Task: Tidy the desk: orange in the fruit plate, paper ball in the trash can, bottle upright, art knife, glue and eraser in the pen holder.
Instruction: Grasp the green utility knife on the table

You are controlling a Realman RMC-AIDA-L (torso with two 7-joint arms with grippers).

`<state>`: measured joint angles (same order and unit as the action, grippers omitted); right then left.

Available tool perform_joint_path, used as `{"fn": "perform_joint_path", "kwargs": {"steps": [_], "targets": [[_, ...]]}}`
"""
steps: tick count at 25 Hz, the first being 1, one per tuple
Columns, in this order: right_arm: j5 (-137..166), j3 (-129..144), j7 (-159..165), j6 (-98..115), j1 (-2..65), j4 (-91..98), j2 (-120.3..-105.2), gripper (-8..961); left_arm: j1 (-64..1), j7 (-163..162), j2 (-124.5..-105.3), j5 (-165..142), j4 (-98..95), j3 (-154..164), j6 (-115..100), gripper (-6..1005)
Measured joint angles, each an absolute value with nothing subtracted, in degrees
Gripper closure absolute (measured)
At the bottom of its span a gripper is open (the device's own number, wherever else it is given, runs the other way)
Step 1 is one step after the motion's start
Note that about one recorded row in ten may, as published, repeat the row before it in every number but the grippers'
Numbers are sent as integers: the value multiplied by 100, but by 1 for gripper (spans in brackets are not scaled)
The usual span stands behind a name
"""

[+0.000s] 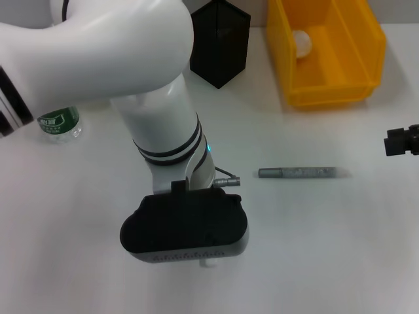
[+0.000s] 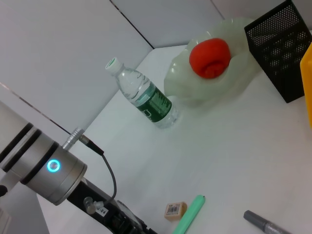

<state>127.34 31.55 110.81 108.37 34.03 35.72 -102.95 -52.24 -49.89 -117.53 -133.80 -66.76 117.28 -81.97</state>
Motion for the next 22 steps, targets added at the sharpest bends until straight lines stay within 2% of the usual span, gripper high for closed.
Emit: {"fn": "perform_joint_path", "kwargs": {"steps": [5, 11, 19, 22], "targets": [[12737, 3196, 11032, 10833, 3374, 3574, -10342, 143, -5230, -4964, -11769, -13407, -6599, 11778, -8127, 318], [12722, 3205, 10971, 10828, 3353, 3580, -10405, 143, -5244, -4902, -11787, -13441, -6459, 11856, -7988, 444], [12696, 3186, 10892, 10844, 3367, 3595, -10423, 144, -5338, -4902, -11819, -13475, -6265, 11912, -7939, 465], [12694, 3176, 10888, 10859, 3372, 3600, -10424, 144, -5355, -4902, -11827, -13475, -6230, 11911, -7923, 532]]}}
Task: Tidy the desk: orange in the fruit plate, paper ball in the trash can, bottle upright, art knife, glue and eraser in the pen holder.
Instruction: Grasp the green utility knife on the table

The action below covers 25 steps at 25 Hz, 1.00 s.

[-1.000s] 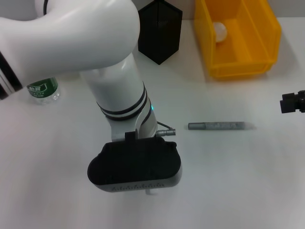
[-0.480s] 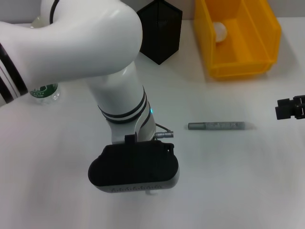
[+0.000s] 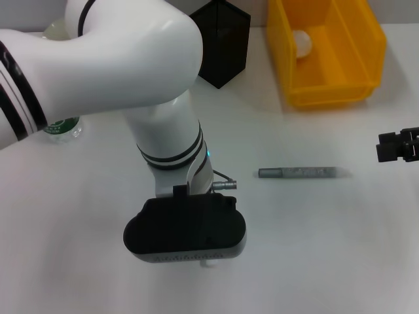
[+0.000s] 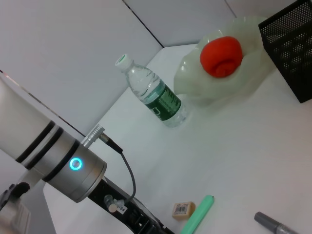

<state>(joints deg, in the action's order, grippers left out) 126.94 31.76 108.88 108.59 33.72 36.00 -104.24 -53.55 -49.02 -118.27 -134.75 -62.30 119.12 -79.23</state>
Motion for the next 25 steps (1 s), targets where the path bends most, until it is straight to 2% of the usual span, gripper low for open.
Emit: {"fn": "perform_joint_path", "kwargs": {"steps": [2, 25], "targets": [[12692, 3172, 10887, 10866, 3377, 3606, -10424, 144, -5362, -4903, -11829, -13474, -6219, 11911, -7916, 577], [12681, 3155, 10816, 10899, 3373, 3601, -10432, 144, -5567, -4955, -11869, -13441, -5996, 11997, -7901, 687]]}}
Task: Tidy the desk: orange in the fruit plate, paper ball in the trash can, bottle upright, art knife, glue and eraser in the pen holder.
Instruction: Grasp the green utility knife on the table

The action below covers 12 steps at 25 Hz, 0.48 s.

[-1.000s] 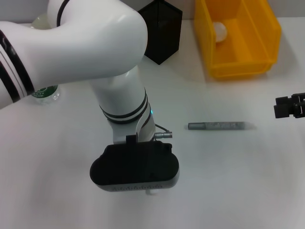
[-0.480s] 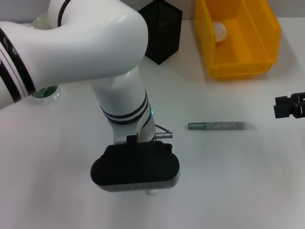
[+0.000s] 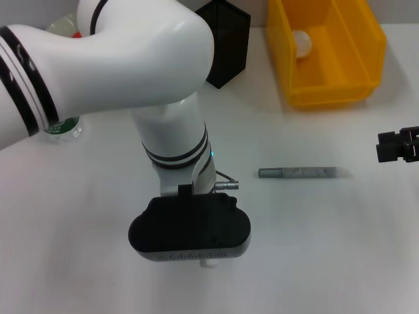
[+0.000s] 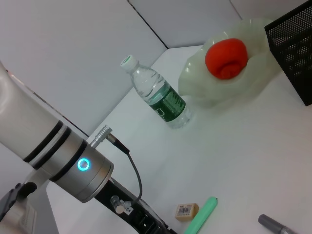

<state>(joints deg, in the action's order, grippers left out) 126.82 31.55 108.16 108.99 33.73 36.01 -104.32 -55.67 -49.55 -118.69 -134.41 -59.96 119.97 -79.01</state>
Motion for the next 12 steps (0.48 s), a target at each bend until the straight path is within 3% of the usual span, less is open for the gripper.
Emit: {"fn": "perform_joint_path", "kwargs": {"steps": [12], "targets": [[12682, 3146, 10757, 10902, 3383, 3604, -10432, 144, -5646, -4971, -11883, -13464, -5891, 12013, -7892, 689]]}}
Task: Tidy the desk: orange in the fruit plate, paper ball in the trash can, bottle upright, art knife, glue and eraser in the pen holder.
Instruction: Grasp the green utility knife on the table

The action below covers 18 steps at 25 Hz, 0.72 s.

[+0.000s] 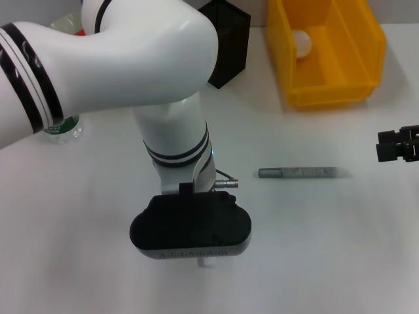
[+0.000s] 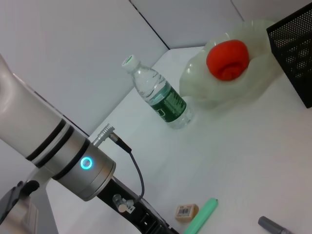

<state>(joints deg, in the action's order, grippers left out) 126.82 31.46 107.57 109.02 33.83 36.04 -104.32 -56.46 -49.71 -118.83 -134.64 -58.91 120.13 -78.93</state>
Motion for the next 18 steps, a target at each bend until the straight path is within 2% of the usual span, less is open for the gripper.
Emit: {"fn": "perform_joint_path", "kwargs": {"steps": [11, 18], "targets": [[12683, 3146, 10744, 10878, 3388, 3603, -10433, 144, -5674, -4980, -11882, -13449, -5852, 12041, -7892, 773], [12683, 3146, 10739, 10866, 3395, 3604, -10432, 144, -5678, -4983, -11882, -13462, -5853, 12041, -7892, 772]]}}
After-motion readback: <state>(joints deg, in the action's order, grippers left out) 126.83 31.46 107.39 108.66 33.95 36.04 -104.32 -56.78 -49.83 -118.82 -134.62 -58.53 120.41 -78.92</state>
